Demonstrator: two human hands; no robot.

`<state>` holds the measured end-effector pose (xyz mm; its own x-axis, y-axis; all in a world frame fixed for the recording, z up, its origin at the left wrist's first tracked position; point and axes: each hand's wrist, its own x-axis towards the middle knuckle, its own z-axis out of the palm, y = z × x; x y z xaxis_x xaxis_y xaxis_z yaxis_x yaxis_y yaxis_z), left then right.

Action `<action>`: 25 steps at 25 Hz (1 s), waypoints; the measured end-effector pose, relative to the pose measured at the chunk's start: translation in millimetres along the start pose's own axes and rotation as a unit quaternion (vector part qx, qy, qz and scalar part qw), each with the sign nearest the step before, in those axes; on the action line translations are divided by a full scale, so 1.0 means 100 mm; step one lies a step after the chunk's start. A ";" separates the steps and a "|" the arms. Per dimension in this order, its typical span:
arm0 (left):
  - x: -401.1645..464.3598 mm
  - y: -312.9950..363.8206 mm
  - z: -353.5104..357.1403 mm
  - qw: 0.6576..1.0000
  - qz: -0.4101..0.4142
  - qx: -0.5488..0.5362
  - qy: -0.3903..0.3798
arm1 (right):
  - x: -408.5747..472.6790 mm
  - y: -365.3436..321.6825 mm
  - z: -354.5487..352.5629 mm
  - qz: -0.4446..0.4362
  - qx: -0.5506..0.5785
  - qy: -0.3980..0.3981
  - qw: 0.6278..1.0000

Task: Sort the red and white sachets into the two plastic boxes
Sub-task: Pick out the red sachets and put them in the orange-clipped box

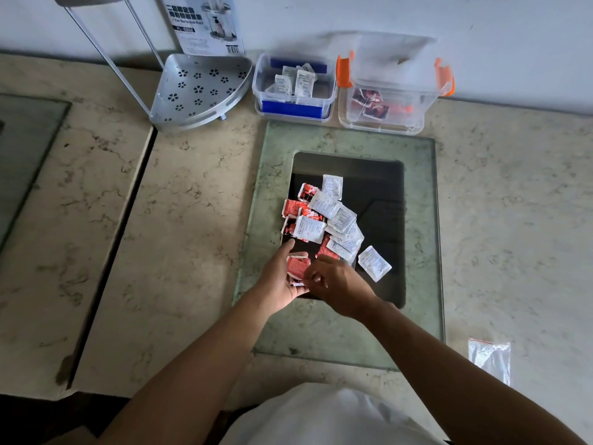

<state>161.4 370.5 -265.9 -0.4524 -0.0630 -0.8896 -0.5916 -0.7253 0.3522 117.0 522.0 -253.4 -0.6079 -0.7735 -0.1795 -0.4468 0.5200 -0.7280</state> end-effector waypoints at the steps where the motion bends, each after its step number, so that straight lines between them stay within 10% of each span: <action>1: -0.01 0.01 -0.01 1.000 0.004 0.002 0.003 | -0.01 -0.01 0.04 -0.008 0.002 -0.004 1.000; 12: -0.13 0.07 -0.28 0.999 0.007 -0.012 -0.051 | 0.14 0.20 0.05 0.217 -0.157 0.080 0.960; 25: -0.08 0.18 -0.17 0.997 0.004 0.014 -0.074 | 0.23 0.04 -0.02 0.084 -0.020 0.174 0.981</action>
<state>165.6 346.0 -256.8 -0.5487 0.0348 -0.8353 -0.6048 -0.7063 0.3679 99.8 506.7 -259.1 -0.8591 -0.5091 -0.0522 -0.3427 0.6482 -0.6800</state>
